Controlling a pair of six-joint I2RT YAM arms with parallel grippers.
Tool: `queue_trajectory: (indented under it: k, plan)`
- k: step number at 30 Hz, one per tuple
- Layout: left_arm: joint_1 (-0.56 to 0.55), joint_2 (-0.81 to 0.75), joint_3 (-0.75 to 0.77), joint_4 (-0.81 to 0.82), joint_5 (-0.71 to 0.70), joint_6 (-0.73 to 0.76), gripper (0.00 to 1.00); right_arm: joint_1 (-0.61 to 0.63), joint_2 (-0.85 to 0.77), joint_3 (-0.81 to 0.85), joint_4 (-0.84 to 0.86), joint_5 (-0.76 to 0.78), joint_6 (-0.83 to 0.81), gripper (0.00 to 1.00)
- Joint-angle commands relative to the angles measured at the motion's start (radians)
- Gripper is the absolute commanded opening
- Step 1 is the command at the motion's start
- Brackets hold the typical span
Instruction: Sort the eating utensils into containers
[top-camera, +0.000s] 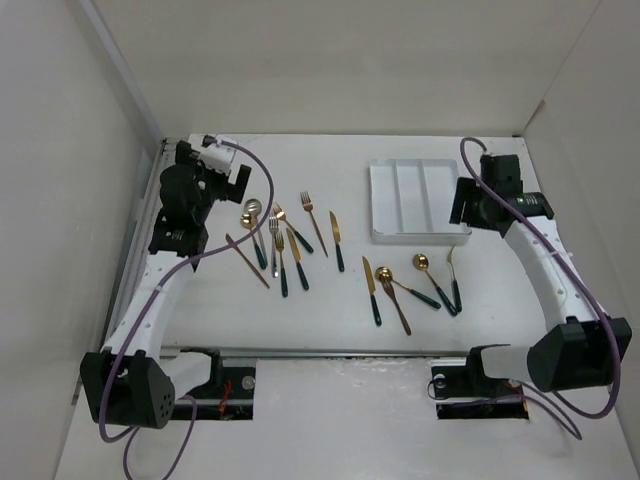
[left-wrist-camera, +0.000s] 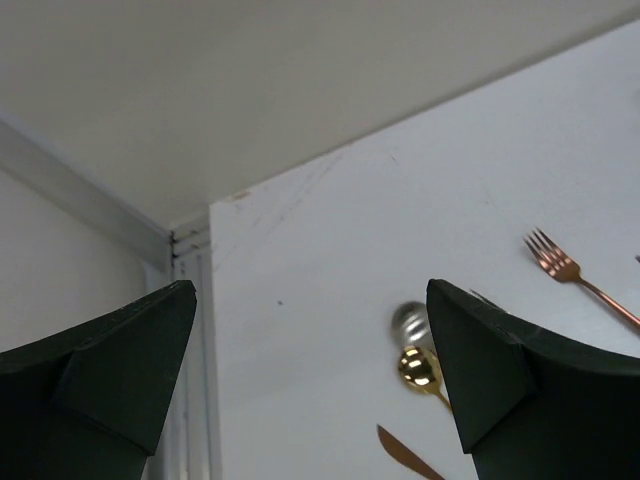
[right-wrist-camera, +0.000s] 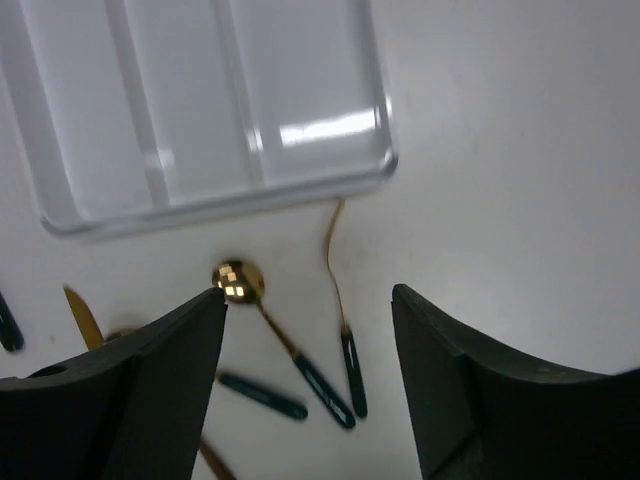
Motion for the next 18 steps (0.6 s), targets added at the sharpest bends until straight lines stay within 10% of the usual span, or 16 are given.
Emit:
queue_trajectory:
  k: [1,9,18]
  plan:
    - [-0.006,-0.038,-0.048,-0.058,0.021,-0.112,1.0,-0.03,0.039,-0.024,-0.207,-0.168,0.126,0.71]
    - [-0.015,-0.047,-0.089,-0.003,0.059,-0.122,1.0,-0.081,0.274,-0.011,-0.283,-0.168,0.094,0.51]
    - [-0.015,-0.044,-0.124,0.06,0.024,-0.08,1.0,-0.042,0.415,-0.046,-0.294,-0.121,0.14,0.56]
